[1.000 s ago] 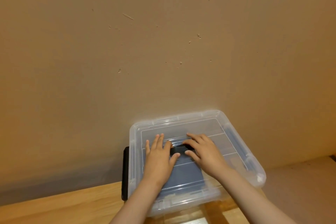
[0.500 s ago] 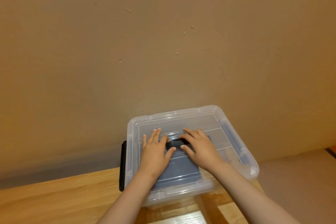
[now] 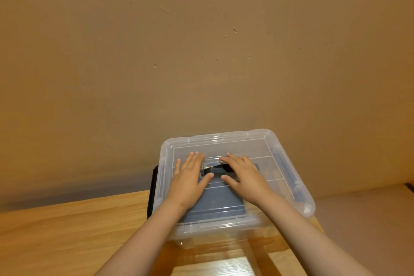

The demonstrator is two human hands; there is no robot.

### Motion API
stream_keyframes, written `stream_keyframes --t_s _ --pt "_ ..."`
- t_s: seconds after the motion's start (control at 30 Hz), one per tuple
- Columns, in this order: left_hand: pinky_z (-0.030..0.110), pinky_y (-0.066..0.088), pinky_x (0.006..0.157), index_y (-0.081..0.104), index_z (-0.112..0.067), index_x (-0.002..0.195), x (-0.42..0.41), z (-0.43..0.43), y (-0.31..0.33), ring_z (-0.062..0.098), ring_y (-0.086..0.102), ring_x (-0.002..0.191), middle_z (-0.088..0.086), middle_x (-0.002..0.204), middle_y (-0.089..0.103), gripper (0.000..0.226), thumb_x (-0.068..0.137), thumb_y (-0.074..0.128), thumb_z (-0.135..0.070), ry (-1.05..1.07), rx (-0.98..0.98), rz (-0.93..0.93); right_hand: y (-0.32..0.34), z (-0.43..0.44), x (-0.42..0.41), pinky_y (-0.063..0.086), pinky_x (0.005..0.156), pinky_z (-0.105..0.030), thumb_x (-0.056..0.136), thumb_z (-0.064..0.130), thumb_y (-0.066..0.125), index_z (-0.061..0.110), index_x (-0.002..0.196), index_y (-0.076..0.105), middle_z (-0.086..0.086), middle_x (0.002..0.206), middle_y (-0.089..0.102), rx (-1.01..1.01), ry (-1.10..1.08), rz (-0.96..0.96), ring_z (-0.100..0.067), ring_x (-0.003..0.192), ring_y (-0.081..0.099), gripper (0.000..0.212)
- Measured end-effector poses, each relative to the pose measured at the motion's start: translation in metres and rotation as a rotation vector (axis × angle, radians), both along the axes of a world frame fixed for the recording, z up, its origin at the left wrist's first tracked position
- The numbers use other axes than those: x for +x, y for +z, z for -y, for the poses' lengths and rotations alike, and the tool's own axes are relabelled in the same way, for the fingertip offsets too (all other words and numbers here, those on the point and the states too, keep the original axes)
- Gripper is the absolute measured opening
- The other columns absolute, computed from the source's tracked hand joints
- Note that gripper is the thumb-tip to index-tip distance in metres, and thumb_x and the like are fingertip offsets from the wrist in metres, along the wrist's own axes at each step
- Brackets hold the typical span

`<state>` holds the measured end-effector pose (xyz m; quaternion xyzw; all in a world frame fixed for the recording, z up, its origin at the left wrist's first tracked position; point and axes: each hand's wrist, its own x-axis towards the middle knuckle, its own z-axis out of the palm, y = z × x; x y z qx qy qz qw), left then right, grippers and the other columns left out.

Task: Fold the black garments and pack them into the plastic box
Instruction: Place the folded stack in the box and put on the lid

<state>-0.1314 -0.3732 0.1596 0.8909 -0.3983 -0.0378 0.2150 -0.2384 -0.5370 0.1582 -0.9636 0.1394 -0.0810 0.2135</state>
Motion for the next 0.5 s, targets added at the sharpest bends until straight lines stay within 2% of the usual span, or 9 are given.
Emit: stream_keyframes --t_s 0.07,0.13,0.33,0.43,0.5 --pt "0.037 -0.008 0.121 0.021 -0.019 0.154 0.000 -0.012 0.001 0.010 0.004 0.150 -0.002 0.161 0.019 0.064 0.100 0.038 -0.048 0.101 -0.064 0.052 0.006 0.009 -0.009 0.023 0.114 -0.033 0.095 0.040 0.053 0.029 0.146 0.035 0.004 0.153 0.035 0.016 -0.026 0.037 -0.017 0.139 0.028 0.056" --pt "0.036 -0.006 0.121 0.022 -0.015 0.154 0.003 -0.026 0.001 0.013 0.006 0.150 0.001 0.161 0.020 0.061 0.101 0.039 -0.042 0.239 -0.095 0.066 0.010 0.022 -0.020 0.019 0.117 -0.034 0.096 0.038 0.053 0.024 0.146 0.035 0.003 0.153 0.034 -0.008 -0.115 0.088 -0.018 0.141 0.025 0.055" --pt "0.039 0.009 0.120 0.022 -0.006 0.152 0.014 -0.040 0.010 0.026 0.015 0.149 0.012 0.160 0.019 0.059 0.103 0.037 -0.034 0.476 -0.055 -0.022 0.006 0.057 -0.046 0.009 0.119 -0.038 0.101 0.043 0.036 0.017 0.150 0.027 -0.005 0.159 0.023 -0.178 -0.411 -0.051 -0.023 0.148 0.012 0.056" --pt "0.045 0.023 0.117 0.022 -0.003 0.150 0.020 -0.049 0.001 0.032 0.023 0.146 0.017 0.158 0.025 0.061 0.103 0.036 -0.039 0.554 0.010 -0.146 0.003 0.069 -0.055 0.012 0.120 -0.043 0.102 0.045 0.027 0.015 0.151 0.022 -0.009 0.159 0.021 -0.127 -0.568 -0.172 -0.028 0.148 0.012 0.058" --pt "0.048 0.038 0.106 0.024 -0.003 0.148 0.019 -0.049 -0.001 0.037 0.039 0.136 0.018 0.151 0.037 0.064 0.101 0.036 -0.045 0.605 -0.023 -0.268 -0.001 0.069 -0.054 0.019 0.117 -0.049 0.101 0.049 0.024 0.014 0.151 0.021 -0.013 0.155 0.028 -0.067 -0.634 -0.241 -0.034 0.144 0.022 0.061"
